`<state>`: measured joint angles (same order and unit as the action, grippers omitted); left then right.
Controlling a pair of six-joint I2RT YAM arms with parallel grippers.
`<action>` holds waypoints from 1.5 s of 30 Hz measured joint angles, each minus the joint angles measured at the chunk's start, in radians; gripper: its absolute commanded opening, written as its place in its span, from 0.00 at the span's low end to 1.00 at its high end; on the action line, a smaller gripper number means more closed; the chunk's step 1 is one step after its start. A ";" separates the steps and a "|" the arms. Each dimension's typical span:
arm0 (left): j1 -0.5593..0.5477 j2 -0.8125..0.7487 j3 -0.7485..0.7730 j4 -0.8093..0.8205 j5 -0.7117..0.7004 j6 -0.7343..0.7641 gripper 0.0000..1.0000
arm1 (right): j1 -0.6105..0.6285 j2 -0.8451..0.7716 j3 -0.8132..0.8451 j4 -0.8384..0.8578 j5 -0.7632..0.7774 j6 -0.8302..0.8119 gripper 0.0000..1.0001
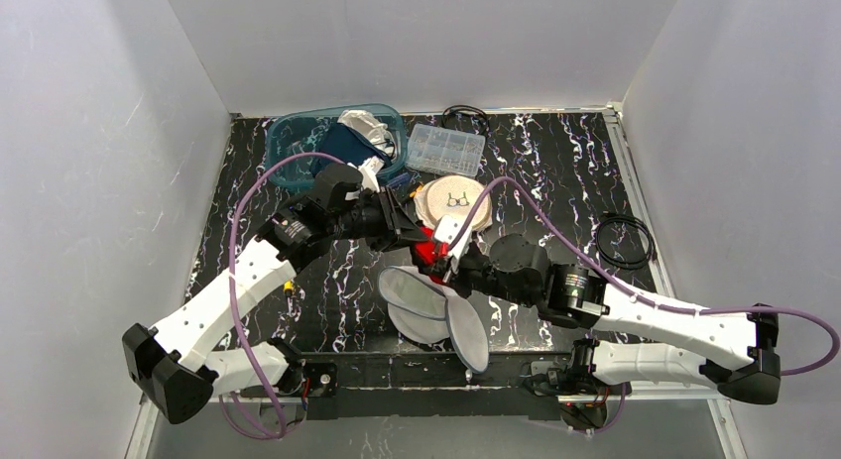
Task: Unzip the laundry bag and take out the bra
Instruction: Pick up the bra from the laundry bag, then place the bra in the bin.
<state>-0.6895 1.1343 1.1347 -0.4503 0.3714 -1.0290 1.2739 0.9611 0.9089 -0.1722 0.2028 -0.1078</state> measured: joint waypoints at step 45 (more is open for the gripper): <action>0.759 0.806 0.529 0.480 0.265 0.399 0.00 | 0.001 -0.213 -0.137 0.043 0.121 0.289 0.99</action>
<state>0.0696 1.9404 1.6638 0.0299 0.6365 -0.6300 1.2747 0.7483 0.7715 -0.1291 0.3233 0.1814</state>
